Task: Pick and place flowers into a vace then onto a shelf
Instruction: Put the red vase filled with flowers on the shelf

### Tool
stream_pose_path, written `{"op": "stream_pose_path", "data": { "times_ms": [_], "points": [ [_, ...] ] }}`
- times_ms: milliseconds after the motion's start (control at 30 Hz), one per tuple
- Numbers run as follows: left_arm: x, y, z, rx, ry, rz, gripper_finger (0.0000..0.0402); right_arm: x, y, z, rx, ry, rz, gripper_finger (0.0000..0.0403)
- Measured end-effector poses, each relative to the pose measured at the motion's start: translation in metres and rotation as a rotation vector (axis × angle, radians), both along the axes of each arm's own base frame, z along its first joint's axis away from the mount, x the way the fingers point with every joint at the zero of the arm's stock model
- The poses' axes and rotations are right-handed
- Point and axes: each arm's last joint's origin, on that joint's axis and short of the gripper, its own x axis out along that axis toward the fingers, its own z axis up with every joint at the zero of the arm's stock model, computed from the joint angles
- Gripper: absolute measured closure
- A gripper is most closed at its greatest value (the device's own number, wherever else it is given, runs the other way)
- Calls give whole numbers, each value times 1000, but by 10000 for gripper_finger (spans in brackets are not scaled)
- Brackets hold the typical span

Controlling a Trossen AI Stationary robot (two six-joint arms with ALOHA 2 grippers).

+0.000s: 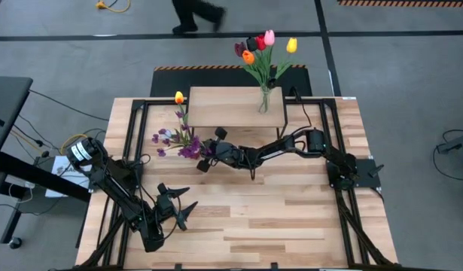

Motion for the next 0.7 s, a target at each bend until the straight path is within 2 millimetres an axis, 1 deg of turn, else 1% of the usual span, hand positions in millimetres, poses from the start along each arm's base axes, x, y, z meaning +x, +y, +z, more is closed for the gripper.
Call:
{"op": "stream_pose_path", "data": {
  "times_ms": [200, 600, 700],
  "points": [
    [0, 0, 0, 0, 0, 0, 108, 5, 2, 6, 1, -4, 37, 403],
    [0, 0, 0, -2, 4, -3, 108, 5, 10, 4, 13, 11, 98, 403],
    [0, 0, 0, -2, 4, -4, 108, 6, 11, 4, 22, 11, 138, 403]
  ]
}}
